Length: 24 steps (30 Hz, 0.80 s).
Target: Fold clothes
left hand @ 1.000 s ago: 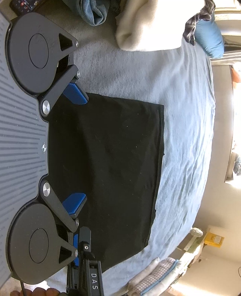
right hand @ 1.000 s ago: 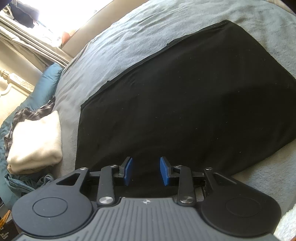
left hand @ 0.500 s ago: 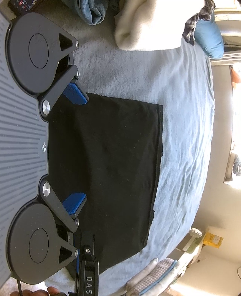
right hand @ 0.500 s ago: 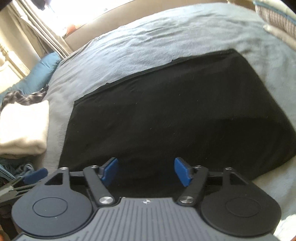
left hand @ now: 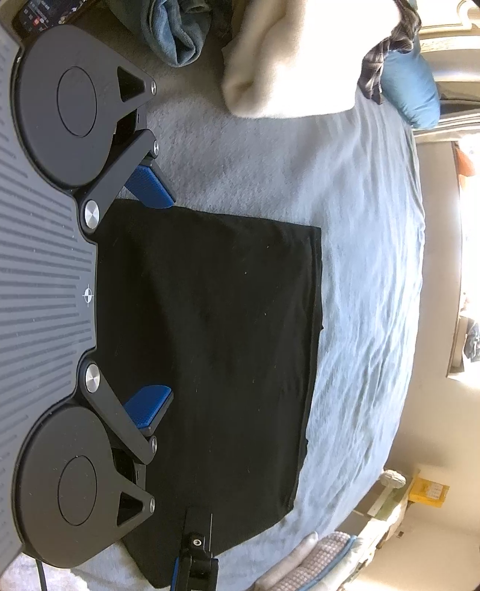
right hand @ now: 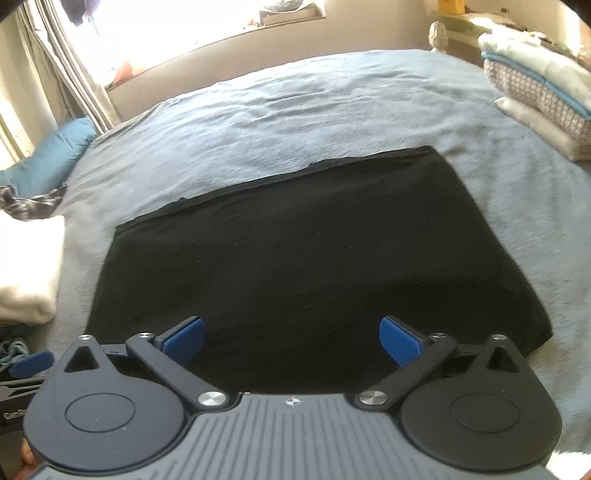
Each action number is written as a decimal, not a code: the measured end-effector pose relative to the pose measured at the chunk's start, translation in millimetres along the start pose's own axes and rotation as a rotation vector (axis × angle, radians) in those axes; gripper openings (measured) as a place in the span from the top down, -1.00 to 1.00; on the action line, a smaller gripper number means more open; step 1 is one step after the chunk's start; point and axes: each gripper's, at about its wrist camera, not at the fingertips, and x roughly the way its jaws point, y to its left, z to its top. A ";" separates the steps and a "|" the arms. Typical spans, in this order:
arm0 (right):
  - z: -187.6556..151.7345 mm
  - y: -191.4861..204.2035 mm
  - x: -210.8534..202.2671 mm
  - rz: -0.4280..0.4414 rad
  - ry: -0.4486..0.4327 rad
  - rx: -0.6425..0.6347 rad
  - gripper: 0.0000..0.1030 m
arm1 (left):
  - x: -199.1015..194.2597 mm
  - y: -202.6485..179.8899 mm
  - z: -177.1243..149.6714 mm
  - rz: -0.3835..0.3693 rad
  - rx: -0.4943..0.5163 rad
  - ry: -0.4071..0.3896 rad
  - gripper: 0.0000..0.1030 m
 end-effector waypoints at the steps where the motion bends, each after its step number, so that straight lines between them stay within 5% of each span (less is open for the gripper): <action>1: 0.2 -0.4 0.1 -0.009 -0.001 -0.004 -1.00 | 0.1 0.3 -0.1 0.003 0.002 0.000 -1.00; 11: 2.6 -5.6 3.6 -0.093 0.003 -0.021 -1.00 | 1.4 0.6 -1.3 0.004 0.016 -0.001 -1.00; 24: 4.6 -7.0 -3.0 -0.083 -0.045 -0.058 -1.00 | 2.2 1.3 1.4 0.014 0.001 -0.005 -1.00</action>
